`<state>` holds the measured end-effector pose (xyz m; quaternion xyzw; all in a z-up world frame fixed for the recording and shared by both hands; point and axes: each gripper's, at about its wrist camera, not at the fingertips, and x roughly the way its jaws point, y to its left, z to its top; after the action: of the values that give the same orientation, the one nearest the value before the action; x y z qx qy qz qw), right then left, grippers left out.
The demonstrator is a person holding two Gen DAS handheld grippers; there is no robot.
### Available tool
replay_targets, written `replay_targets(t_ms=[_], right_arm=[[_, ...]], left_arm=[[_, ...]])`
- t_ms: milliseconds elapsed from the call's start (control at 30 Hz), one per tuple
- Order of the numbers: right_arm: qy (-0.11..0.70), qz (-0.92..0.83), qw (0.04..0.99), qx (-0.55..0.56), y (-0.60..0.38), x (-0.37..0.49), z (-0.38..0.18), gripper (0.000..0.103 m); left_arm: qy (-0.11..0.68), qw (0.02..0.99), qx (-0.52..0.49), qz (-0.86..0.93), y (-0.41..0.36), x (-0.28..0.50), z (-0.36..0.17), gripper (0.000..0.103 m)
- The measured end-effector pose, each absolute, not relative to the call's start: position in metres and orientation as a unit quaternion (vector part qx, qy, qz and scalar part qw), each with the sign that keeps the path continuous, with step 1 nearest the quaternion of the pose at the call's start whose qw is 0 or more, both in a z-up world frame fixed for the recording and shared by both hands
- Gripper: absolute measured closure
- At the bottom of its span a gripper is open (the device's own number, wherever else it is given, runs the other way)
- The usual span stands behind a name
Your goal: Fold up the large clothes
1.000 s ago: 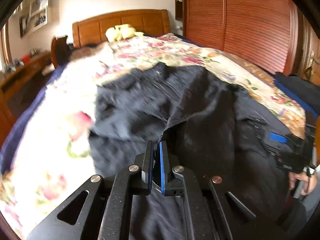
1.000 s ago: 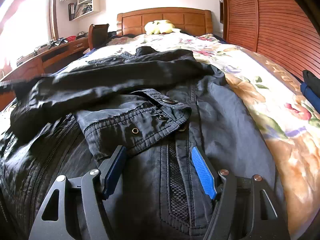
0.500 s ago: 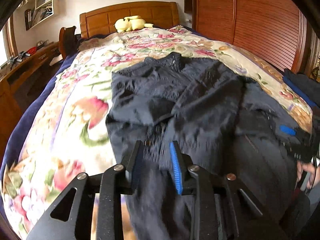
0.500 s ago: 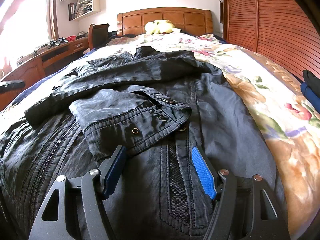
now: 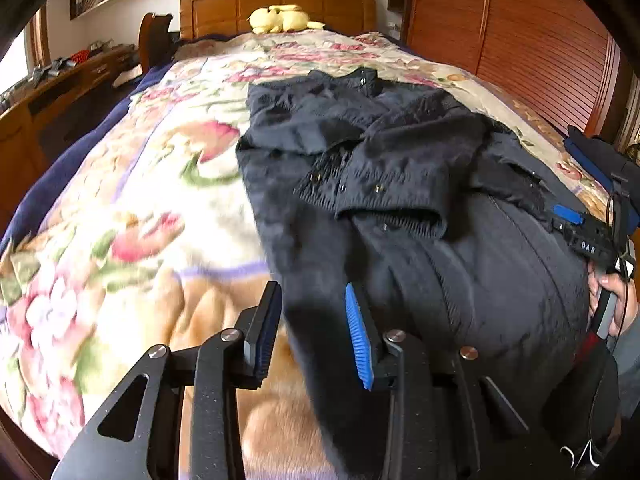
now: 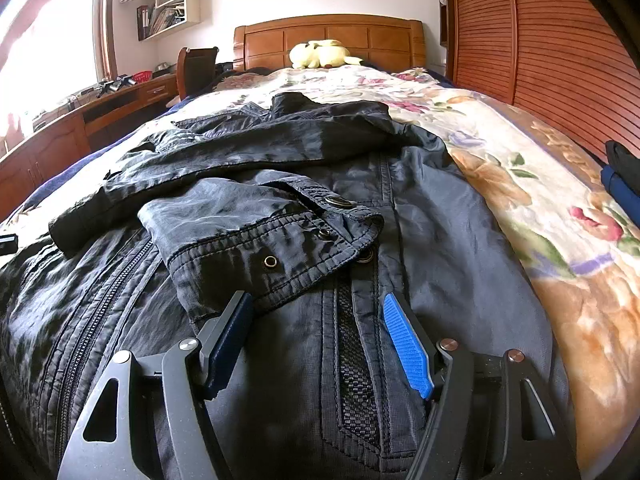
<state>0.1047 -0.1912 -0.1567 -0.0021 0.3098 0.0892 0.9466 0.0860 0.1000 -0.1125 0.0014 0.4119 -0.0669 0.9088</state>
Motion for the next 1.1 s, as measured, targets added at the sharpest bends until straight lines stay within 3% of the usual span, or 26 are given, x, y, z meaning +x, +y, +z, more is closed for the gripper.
replay_targets(t_ms=[767,1100], right_arm=[[0.310,0.085,0.947,-0.010,-0.189,0.104,-0.157,0.033],[0.318,0.102,0.940,-0.064,-0.207,0.085,-0.124,0.033]], left_arm=[[0.417,0.906,-0.006,-0.066,0.092,0.058,-0.131,0.067],[0.411,0.909,-0.006,-0.070,0.092,0.058,-0.134,0.065]])
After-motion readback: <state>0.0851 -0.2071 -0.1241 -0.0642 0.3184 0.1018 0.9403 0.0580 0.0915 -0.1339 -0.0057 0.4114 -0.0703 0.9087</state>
